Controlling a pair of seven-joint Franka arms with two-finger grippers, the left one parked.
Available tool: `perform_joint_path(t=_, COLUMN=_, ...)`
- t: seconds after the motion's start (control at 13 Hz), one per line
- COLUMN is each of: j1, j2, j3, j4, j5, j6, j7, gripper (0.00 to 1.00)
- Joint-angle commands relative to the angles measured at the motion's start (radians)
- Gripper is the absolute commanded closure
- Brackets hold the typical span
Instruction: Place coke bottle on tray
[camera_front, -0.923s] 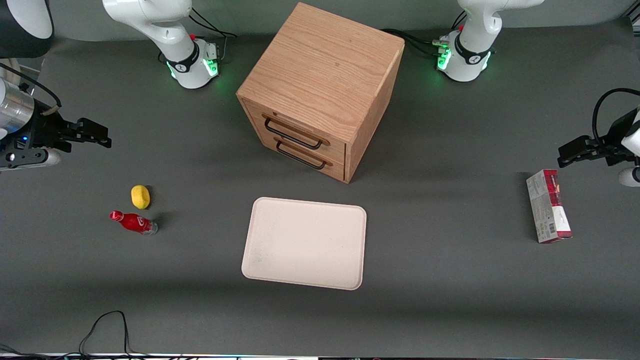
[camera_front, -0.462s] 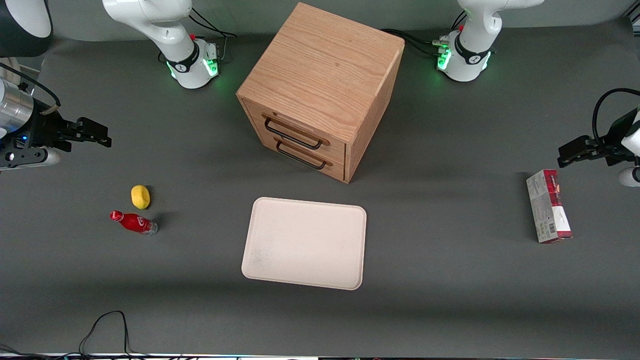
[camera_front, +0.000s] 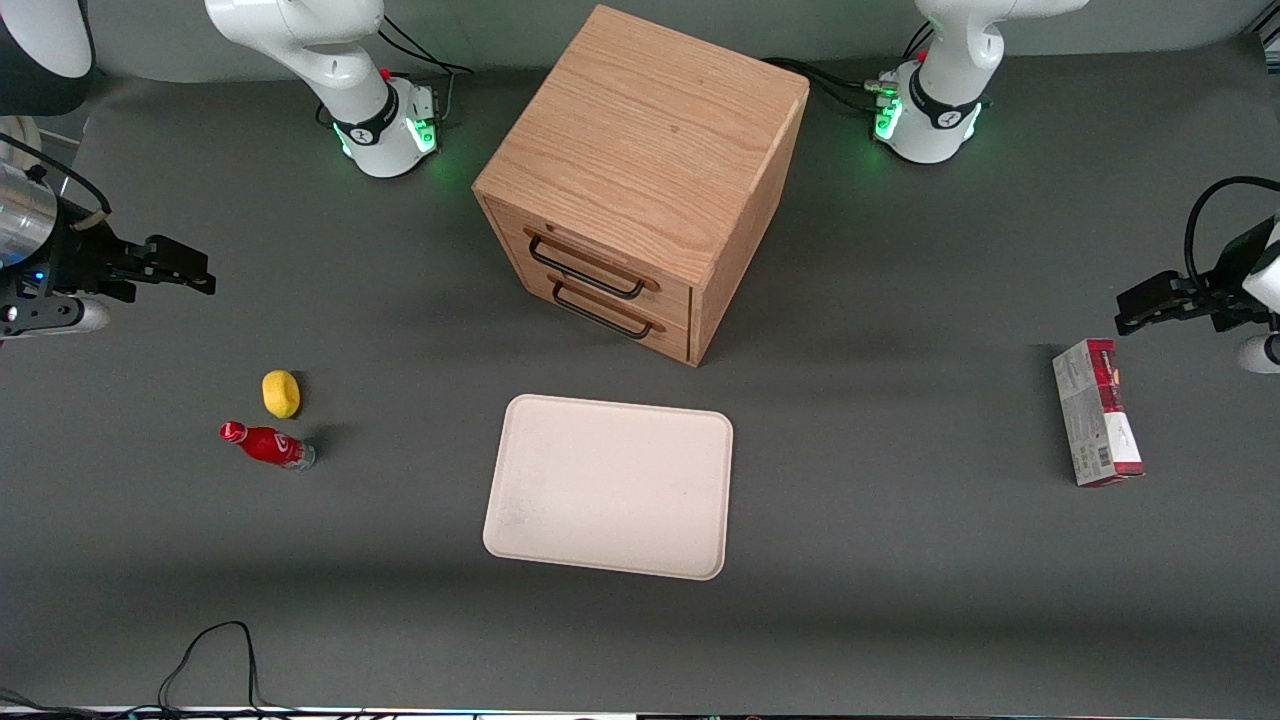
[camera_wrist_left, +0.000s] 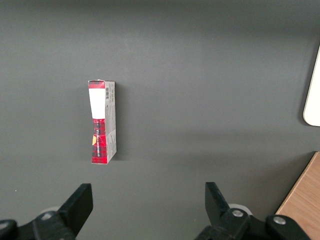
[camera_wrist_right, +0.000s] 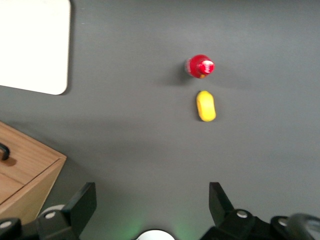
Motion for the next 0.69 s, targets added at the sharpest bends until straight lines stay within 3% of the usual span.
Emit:
perform_joint_path(t=0.0, j1=-0.028, j2=0.042, j3=-0.026, j4=0.058, j5=-0.062, j6=-0.025, j7=-0.059, gripper=0.00)
perform_joint_path(t=0.38, j1=-0.040, j2=0.281, j3=-0.095, j4=0.382, j5=-0.040, j6=-0.078, j7=-0.196, gripper=0.00)
perform_joint_path(t=0.62, j1=-0.031, j2=0.277, j3=-0.092, j4=0.364, j5=-0.032, j6=-0.087, j7=-0.179, gripper=0.00)
